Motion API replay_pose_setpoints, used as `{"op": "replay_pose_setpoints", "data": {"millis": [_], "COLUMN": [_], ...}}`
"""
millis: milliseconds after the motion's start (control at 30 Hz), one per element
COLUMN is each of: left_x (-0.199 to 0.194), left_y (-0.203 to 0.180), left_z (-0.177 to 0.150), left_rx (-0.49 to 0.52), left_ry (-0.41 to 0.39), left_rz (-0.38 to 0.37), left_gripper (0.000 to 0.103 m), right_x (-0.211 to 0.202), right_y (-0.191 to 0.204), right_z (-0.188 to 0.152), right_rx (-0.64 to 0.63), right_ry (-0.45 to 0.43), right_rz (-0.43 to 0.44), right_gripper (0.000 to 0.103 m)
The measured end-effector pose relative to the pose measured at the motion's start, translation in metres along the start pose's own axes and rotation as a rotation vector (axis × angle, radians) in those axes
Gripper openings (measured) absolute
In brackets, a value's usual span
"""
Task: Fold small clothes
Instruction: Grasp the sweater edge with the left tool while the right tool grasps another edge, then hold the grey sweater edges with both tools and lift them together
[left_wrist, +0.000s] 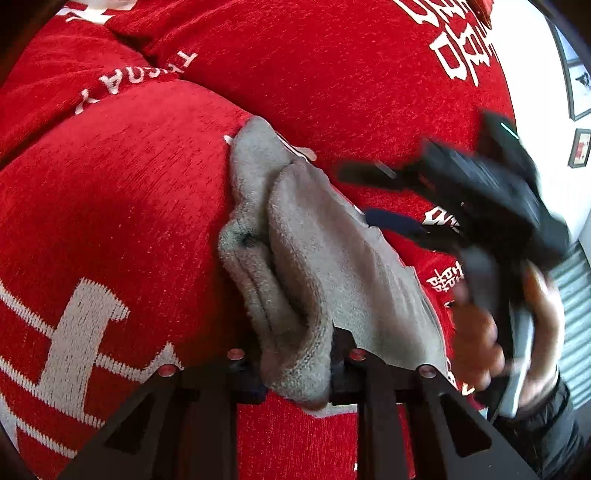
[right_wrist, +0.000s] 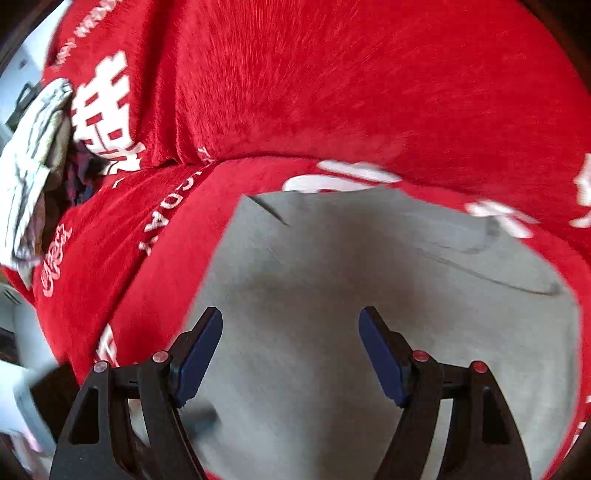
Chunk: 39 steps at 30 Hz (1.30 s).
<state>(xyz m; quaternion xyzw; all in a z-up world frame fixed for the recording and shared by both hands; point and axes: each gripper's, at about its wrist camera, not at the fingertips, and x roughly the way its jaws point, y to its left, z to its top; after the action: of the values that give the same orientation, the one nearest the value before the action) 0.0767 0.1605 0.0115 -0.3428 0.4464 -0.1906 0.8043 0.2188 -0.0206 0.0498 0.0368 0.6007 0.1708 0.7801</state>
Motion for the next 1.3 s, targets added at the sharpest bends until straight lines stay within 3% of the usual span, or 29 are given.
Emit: {"op": "replay_pose_setpoints", "data": {"millis": [167, 200, 233, 300, 367, 467, 500, 567, 600, 633, 667, 767, 1067, 1300], "left_x": [-0.002, -0.002, -0.001, -0.002, -0.003, -0.003, -0.003, -0.005, -0.007, -0.007, -0.007, -0.008, -0.005, 0.002], "left_y": [-0.01, -0.014, -0.016, -0.018, -0.019, -0.02, -0.022, -0.025, -0.028, -0.031, -0.033, -0.038, -0.051, -0.072], "left_z": [-0.002, -0.002, -0.001, 0.0, 0.0, 0.0, 0.0, -0.001, -0.004, -0.004, -0.006, -0.008, -0.035, -0.034], "left_rx": [0.063, 0.079, 0.093, 0.107, 0.115, 0.121, 0.125, 0.139, 0.149, 0.162, 0.172, 0.197, 0.268, 0.322], "left_ry": [-0.021, -0.023, -0.025, -0.029, -0.031, -0.031, -0.032, -0.04, -0.043, -0.048, -0.051, -0.06, -0.095, -0.073], "left_rz": [0.061, 0.078, 0.093, 0.113, 0.131, 0.142, 0.147, 0.158, 0.162, 0.168, 0.172, 0.194, 0.255, 0.371], "left_gripper": [0.021, 0.021, 0.021, 0.021, 0.016, 0.016, 0.016, 0.015, 0.009, 0.009, 0.009, 0.009, 0.009, 0.009], "right_x": [0.054, 0.062, 0.07, 0.081, 0.092, 0.102, 0.101, 0.092, 0.086, 0.079, 0.072, 0.056, 0.015, -0.011], "right_y": [0.023, 0.027, 0.034, 0.049, 0.062, 0.079, 0.08, 0.075, 0.068, 0.057, 0.045, 0.027, -0.005, -0.025], "right_z": [0.037, 0.039, 0.042, 0.048, 0.048, 0.04, 0.038, 0.037, 0.038, 0.04, 0.041, 0.037, 0.021, 0.027], "right_rx": [0.077, 0.084, 0.073, 0.032, -0.037, -0.134, -0.147, -0.139, -0.127, -0.107, -0.079, -0.049, 0.035, 0.099], "right_ry": [0.128, 0.15, 0.168, 0.189, 0.22, 0.231, 0.22, 0.192, 0.182, 0.179, 0.176, 0.128, -0.002, -0.042], "right_rz": [0.018, 0.007, -0.02, -0.067, -0.155, -0.269, -0.276, -0.291, -0.301, -0.292, -0.23, -0.127, 0.071, 0.149], "right_gripper": [0.079, 0.085, 0.094, 0.101, 0.102, 0.098, 0.094, 0.071, 0.044, 0.025, 0.024, 0.023, 0.022, 0.022]}}
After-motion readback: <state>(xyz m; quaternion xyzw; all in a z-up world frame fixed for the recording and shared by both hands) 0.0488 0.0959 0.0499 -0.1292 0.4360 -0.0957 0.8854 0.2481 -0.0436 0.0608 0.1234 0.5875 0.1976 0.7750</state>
